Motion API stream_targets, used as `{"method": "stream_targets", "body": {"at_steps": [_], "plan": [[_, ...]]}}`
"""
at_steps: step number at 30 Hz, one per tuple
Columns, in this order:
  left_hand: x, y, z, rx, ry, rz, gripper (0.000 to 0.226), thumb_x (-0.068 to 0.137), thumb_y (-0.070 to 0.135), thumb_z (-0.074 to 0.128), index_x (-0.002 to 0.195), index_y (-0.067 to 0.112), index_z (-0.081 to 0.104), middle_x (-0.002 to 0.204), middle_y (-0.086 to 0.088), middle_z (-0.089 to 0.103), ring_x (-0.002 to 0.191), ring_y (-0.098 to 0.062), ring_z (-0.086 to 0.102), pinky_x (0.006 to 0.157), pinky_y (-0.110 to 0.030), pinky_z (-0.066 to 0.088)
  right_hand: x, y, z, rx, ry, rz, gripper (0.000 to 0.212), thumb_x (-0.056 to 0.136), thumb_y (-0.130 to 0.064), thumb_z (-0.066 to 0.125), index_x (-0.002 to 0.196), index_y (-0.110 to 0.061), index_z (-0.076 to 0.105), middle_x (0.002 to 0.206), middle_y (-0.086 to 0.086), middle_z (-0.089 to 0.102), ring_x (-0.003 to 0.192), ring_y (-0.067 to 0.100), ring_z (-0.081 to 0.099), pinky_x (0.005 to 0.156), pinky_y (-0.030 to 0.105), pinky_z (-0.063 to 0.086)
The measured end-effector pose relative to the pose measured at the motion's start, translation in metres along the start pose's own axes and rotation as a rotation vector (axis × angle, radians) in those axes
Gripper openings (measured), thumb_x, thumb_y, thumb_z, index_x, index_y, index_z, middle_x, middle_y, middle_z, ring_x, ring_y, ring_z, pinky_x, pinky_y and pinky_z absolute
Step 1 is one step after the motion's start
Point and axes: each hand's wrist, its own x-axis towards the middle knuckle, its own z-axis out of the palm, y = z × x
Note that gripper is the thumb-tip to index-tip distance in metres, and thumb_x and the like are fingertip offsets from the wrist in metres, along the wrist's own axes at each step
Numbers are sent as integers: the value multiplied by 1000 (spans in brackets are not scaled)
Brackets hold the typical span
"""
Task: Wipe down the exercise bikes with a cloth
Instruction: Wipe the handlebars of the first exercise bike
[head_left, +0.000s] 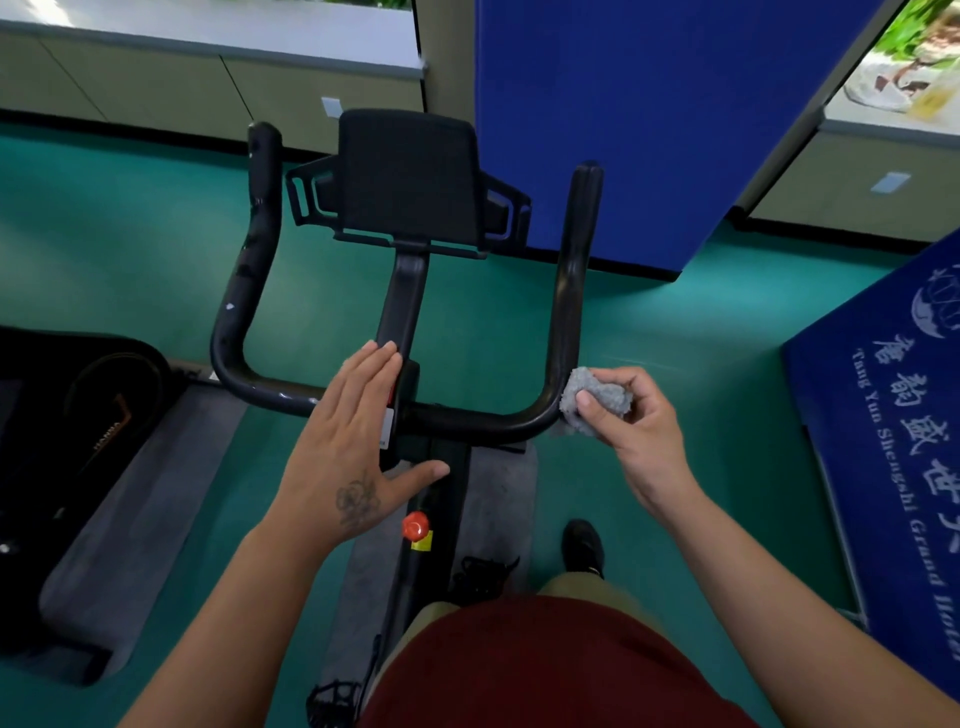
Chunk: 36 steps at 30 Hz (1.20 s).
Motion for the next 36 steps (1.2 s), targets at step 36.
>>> {"method": "stream_targets", "body": {"at_steps": [36], "plan": [[-16, -17, -5, -96, 51, 40, 84, 97, 40, 73, 165, 8, 36, 176, 2, 28, 165, -12, 17, 128, -38, 30, -29, 6, 13, -11, 55, -31, 22, 78, -23, 84, 95, -30, 72, 101, -1, 73, 95, 22, 67, 93, 53, 56]]}}
